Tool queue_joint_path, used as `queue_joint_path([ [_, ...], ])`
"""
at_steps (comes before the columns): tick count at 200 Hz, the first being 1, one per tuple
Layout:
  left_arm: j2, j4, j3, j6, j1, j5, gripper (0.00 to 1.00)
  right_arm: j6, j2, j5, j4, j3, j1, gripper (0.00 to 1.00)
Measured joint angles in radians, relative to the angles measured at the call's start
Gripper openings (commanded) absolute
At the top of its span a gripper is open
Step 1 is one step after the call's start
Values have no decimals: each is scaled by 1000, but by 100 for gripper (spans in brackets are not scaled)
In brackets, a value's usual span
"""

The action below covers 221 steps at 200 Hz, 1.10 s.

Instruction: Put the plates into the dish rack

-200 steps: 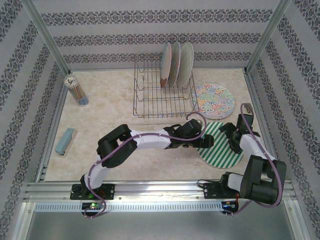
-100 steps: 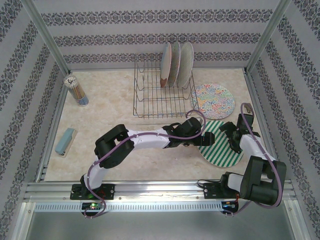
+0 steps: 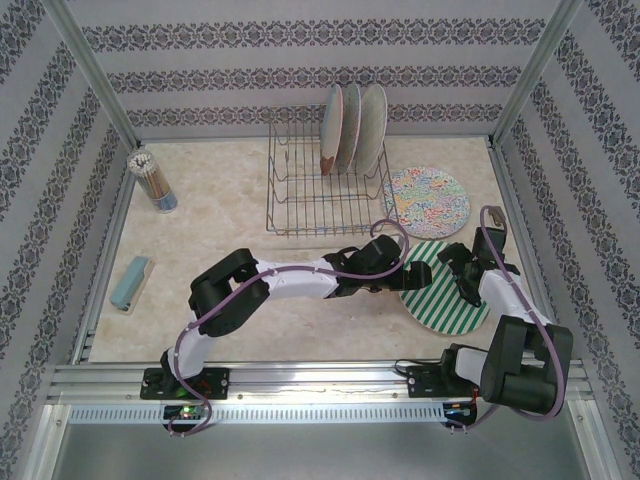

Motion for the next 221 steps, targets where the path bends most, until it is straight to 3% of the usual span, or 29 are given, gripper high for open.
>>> queue_joint_path([
  [69, 0, 61, -18, -40, 0, 16, 100, 5, 0, 17, 6, 0, 24, 96],
  [105, -5, 67, -24, -46, 1, 16, 93, 15, 0, 26, 8, 1, 31, 96],
  [166, -24, 82, -71, -60, 3, 24, 58, 19, -7, 30, 12, 1, 32, 96],
  [221, -28, 97, -84, -65, 8, 26, 37, 19, -19, 38, 14, 2, 37, 96],
])
